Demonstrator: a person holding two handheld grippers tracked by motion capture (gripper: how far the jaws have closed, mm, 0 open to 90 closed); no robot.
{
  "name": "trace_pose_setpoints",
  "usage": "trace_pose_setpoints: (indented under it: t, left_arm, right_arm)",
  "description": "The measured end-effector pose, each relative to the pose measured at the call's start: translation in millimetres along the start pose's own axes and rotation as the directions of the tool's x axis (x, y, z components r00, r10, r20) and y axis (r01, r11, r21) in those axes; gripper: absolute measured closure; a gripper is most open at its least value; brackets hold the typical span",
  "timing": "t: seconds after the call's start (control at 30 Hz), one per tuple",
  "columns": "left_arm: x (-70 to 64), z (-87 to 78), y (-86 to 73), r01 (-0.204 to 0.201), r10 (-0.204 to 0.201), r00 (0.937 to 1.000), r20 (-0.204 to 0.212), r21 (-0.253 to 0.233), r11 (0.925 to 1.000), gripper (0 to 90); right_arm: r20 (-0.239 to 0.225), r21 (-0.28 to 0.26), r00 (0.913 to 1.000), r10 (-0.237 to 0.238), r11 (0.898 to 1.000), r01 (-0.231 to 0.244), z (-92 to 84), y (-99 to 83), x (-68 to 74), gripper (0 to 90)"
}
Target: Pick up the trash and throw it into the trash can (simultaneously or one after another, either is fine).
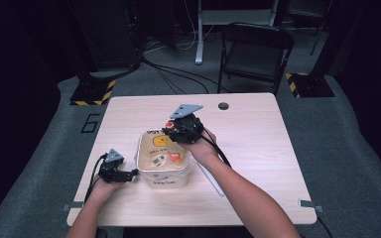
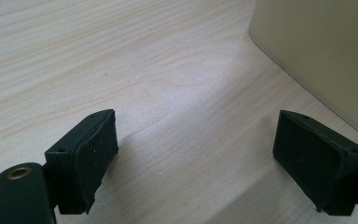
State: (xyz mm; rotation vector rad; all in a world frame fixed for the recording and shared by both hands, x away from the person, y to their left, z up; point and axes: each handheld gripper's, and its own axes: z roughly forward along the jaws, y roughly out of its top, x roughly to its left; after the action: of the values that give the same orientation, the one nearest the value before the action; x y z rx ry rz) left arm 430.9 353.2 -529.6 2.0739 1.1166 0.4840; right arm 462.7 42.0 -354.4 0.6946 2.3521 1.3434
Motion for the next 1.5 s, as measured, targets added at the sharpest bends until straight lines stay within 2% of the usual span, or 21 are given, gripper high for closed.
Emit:
trace_pose_setpoints:
  t: [0.53,0.67,1.0,1.2,1.37,1.5]
  left_arm:
    - [-0.1,0.0,0.0,0.001,-0.001,1.0000,0.000,0.001,1.0000,13.6]
    - [-0.1,0.0,0.0,0.000,0.000,1.0000,0.000,0.001,1.0000,13.6]
    - [-0.4,0.2,-0.1,0.005,-0.005,1.0000,-0.001,-0.003,1.0000,13.6]
    - [-0.1,-0.1,0.0,0.000,0.000,1.0000,0.000,0.001,1.0000,13.6]
    - [-0.6,0.5,0.0,0.009,-0.009,1.0000,-0.001,-0.005,0.9999,13.6]
    - [-0.4,0.2,0.1,0.003,-0.003,1.0000,-0.001,0.000,1.0000,13.6]
  right_arm:
    - [0.006,-0.010,0.9993,0.037,0.999,-0.037,3.1,-11.9,-5.6,61.6]
    - [0.022,-0.011,0.9984,0.052,0.999,-0.052,2.6,-12.7,-6.1,60.9]
    - [0.019,-0.004,0.9973,0.072,0.997,-0.072,-1.0,-13.3,-8.2,49.1]
    - [0.020,0.014,0.9966,0.080,0.997,-0.080,-8.6,-17.7,-8.2,45.6]
    - [0.027,-0.010,0.9956,0.089,0.996,-0.089,-20.3,-23.2,-10.5,46.1]
    - [0.040,-0.028,0.9960,0.079,0.997,-0.078,-30.4,-27.9,-10.5,47.0]
